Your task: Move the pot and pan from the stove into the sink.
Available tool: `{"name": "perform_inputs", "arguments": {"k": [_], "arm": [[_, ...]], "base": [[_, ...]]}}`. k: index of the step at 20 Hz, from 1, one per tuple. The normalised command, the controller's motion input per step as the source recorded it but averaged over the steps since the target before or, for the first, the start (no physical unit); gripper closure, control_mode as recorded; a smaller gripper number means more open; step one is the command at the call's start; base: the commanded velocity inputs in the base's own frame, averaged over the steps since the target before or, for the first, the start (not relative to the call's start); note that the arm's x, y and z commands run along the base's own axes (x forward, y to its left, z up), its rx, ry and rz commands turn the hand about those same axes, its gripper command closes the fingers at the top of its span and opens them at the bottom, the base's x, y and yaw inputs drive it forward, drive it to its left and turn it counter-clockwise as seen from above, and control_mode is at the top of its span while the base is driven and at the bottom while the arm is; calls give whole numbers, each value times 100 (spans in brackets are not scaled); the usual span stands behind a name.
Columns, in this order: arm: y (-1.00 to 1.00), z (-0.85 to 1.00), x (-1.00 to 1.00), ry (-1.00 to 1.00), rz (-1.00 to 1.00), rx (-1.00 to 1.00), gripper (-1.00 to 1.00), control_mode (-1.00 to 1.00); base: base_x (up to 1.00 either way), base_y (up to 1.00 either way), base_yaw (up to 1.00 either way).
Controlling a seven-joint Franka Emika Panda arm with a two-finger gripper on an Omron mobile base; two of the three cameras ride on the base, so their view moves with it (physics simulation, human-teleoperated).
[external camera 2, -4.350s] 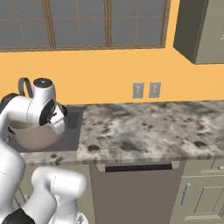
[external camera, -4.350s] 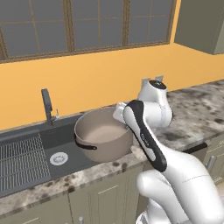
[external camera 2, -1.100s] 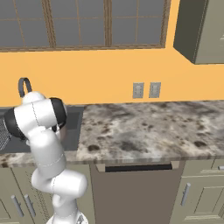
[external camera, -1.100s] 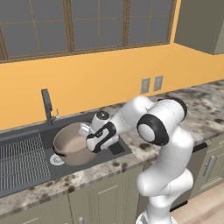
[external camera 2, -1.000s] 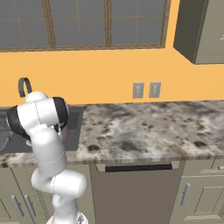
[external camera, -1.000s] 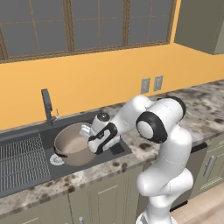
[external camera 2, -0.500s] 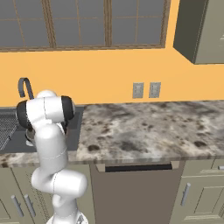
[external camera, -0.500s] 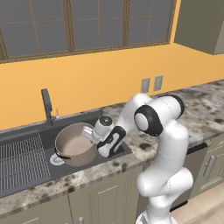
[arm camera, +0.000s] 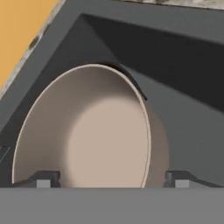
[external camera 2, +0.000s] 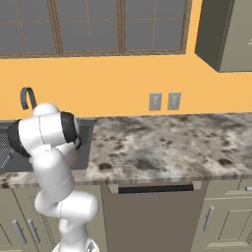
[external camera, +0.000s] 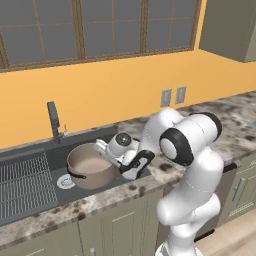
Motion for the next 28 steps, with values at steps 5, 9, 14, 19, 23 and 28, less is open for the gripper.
{"name": "perform_inputs", "arguments": {"k": [5, 9, 14, 19, 23, 28], "arm": [[1, 100, -22, 5, -14, 0, -100, -100], [0, 80, -10, 5, -15, 0, -100, -100], [-5, 39, 4, 0, 0, 5, -100, -100], [0, 100, 16, 1, 2, 9, -100, -100], [0, 100, 14, 0, 0, 3, -100, -100], [0, 100, 4, 4, 0, -2, -100, -100]], "base": [[0, 0, 0], [0, 0, 0], [0, 0, 0], [0, 0, 0], [0, 0, 0], [0, 0, 0]]}}
